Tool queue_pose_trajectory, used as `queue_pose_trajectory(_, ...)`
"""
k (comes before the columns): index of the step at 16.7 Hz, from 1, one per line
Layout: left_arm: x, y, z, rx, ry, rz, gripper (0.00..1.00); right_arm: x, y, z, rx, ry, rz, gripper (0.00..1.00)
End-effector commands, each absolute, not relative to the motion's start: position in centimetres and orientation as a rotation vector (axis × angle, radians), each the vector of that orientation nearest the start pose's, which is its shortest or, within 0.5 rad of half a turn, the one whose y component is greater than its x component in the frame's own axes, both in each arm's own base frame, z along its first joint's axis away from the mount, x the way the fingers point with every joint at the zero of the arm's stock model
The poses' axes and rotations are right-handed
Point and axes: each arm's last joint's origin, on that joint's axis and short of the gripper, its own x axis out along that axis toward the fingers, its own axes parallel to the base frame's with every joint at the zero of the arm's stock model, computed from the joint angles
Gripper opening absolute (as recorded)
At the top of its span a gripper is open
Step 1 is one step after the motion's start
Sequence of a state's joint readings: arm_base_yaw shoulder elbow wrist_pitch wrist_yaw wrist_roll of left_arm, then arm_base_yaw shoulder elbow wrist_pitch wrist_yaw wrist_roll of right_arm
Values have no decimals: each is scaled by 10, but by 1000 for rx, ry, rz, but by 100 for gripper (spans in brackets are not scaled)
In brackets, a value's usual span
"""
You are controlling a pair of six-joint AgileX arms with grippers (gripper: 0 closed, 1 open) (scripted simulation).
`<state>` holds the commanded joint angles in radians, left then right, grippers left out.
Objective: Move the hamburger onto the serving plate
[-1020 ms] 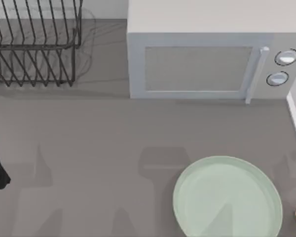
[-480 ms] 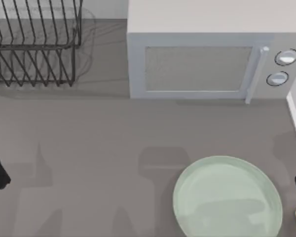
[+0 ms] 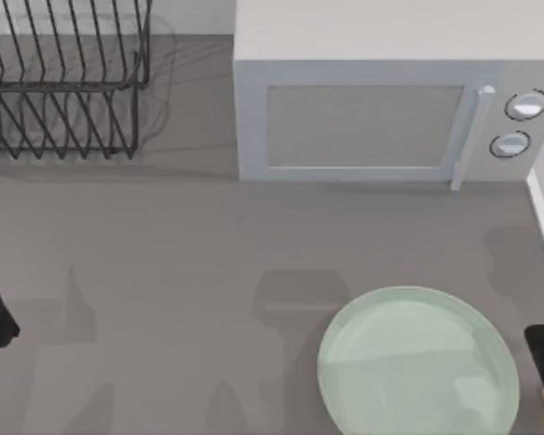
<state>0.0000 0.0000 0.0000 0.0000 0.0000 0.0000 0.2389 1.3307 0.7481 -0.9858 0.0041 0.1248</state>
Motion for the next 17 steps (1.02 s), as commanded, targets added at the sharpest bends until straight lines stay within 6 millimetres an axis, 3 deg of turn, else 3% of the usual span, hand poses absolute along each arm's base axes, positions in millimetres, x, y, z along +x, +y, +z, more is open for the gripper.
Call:
queue_pose_trajectory(4,106,-1,160,0,0,0,100,195,47,168,-88,1568,82,100)
queue_pose_trajectory(12,106,-1,160,0,0,0,100,198,48,102,-88,1557,85,100)
queue_pose_trajectory(17,106,-1,160,0,0,0,100,195,48,92,-89,1566,84,100)
